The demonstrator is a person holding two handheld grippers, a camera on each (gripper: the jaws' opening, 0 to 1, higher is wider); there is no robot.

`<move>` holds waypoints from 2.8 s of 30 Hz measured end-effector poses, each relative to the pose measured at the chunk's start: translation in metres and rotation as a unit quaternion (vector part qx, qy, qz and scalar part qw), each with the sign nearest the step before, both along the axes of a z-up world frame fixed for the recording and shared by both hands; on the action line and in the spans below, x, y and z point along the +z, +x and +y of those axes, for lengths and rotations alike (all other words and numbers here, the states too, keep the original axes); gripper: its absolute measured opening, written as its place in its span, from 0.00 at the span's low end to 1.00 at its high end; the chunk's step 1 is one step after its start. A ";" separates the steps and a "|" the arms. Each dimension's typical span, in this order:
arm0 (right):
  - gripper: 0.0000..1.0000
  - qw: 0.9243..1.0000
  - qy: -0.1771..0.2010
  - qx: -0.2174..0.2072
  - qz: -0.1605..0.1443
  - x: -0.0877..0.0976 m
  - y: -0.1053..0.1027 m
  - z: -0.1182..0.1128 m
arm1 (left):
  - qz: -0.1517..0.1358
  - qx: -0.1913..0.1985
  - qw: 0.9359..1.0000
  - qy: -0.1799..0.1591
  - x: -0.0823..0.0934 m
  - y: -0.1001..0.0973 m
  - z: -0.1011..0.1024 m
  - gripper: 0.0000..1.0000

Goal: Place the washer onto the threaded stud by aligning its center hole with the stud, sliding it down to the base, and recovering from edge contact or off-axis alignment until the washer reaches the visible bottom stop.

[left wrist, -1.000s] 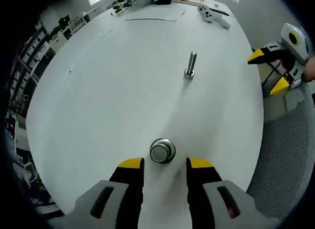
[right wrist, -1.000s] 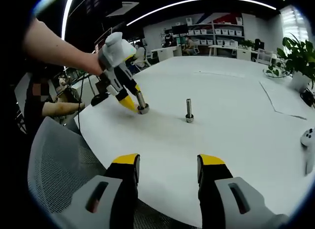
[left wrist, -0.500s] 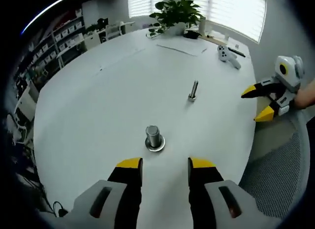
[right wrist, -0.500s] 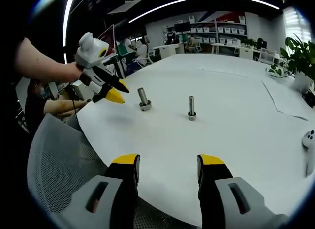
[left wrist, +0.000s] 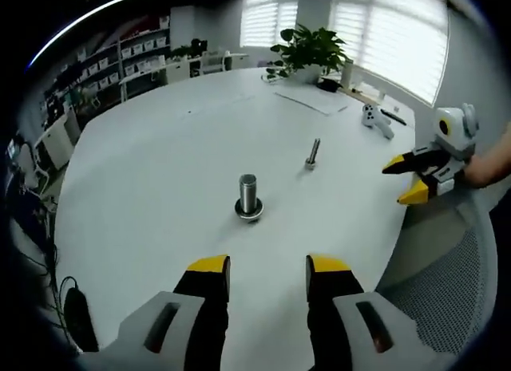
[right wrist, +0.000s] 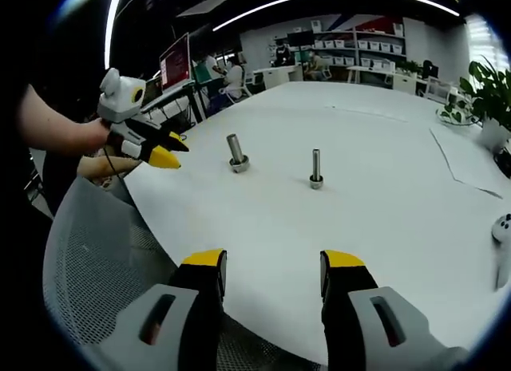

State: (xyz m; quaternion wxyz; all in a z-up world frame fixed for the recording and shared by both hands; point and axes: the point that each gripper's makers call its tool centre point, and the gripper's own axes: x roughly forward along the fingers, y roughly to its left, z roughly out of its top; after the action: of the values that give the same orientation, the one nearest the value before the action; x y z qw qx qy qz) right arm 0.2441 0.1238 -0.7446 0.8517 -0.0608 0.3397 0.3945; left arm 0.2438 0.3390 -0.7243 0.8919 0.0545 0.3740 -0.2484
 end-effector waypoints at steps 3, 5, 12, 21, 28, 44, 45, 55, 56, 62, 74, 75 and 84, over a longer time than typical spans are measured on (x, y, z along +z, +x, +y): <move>0.50 1.000 -0.001 -0.001 0.002 -0.001 0.000 0.000 | -0.017 0.020 0.999 -0.017 0.005 -0.007 0.000 0.36; 0.50 1.000 -0.001 -0.001 0.003 -0.001 0.000 -0.001 | -0.026 0.029 0.999 -0.025 0.006 -0.009 0.002 0.36; 0.50 1.000 -0.003 -0.001 0.005 -0.003 -0.001 -0.001 | -0.038 0.054 0.997 -0.038 0.010 -0.019 0.009 0.36; 0.50 1.000 -0.007 0.001 0.009 -0.005 -0.002 -0.002 | -0.046 0.073 0.995 -0.056 0.011 -0.026 0.015 0.37; 0.50 1.000 -0.010 -0.001 0.009 -0.005 -0.001 -0.003 | -0.061 0.092 0.992 -0.069 0.019 -0.033 0.019 0.37; 0.50 1.000 -0.009 0.004 0.007 -0.006 -0.002 -0.001 | -0.091 0.115 0.987 -0.063 0.020 -0.028 0.029 0.36; 0.50 1.000 -0.009 0.005 0.007 -0.006 -0.002 0.000 | -0.092 0.117 0.987 -0.064 0.021 -0.028 0.029 0.36; 0.50 1.000 -0.006 0.007 0.002 -0.004 -0.003 0.001 | -0.088 0.098 0.990 -0.053 0.017 -0.031 0.021 0.34; 0.50 1.000 -0.006 0.008 0.001 -0.004 -0.003 0.002 | -0.089 0.094 0.990 -0.052 0.017 -0.032 0.020 0.34; 0.50 1.000 -0.004 0.003 0.000 -0.004 -0.002 0.000 | -0.091 0.101 0.989 -0.054 0.018 -0.031 0.023 0.34; 0.49 1.000 -0.007 0.002 0.001 -0.004 -0.002 0.000 | -0.085 0.103 0.989 -0.066 0.018 -0.030 0.022 0.34; 0.49 1.000 -0.008 0.003 0.002 -0.005 -0.002 0.001 | -0.085 0.103 0.989 -0.066 0.018 -0.030 0.022 0.34; 0.49 1.000 -0.013 0.007 0.004 -0.006 -0.003 0.000 | -0.083 0.101 0.989 -0.069 0.018 -0.031 0.021 0.34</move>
State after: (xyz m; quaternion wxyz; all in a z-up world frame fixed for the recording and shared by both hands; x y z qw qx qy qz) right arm 0.2408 0.1243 -0.7508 0.8469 -0.0729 0.3476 0.3958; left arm 0.2129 0.3599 -0.7066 0.9419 -0.0248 0.2843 -0.1773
